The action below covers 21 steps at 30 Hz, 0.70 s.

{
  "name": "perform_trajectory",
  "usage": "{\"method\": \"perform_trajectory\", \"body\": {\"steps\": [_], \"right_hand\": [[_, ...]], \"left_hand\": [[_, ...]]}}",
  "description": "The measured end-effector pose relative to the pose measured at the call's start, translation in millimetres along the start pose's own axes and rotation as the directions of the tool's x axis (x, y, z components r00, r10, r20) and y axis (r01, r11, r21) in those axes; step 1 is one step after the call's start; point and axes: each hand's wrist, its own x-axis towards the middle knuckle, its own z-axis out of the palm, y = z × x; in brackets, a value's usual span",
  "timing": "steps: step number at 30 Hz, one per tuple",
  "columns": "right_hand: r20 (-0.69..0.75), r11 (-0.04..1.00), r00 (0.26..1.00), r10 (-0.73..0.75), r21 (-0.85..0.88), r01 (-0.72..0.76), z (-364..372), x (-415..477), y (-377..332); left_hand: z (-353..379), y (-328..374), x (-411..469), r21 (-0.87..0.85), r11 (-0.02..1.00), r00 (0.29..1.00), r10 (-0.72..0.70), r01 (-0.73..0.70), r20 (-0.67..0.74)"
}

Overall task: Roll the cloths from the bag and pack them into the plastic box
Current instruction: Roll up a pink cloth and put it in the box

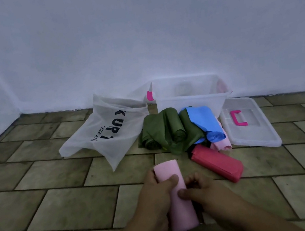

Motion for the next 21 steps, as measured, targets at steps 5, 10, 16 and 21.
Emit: {"method": "perform_trajectory", "body": {"steps": [5,10,16,21], "right_hand": [[0.127,0.983,0.974,-0.186,0.018,0.185,-26.6,14.7,-71.7],[-0.001,0.889,0.891,-0.455,-0.067,0.454,-52.4,63.6,-172.1],[-0.241,0.914,0.89,-0.387,0.026,0.404,-93.9,163.0,-238.9],[-0.301,0.926,0.945,-0.129,-0.378,0.006,-103.2,232.4,-226.2]], "left_hand": [[24.9,66.8,13.1,0.287,0.871,0.918,0.378,-0.397,0.122],[64.4,172.8,63.8,0.353,0.692,0.777,0.562,-0.63,0.283],[71.2,214.9,152.7,0.81,0.46,0.911,0.355,-0.364,0.208],[65.6,186.5,194.4,0.925,0.243,0.954,0.141,-0.292,0.264]]}}
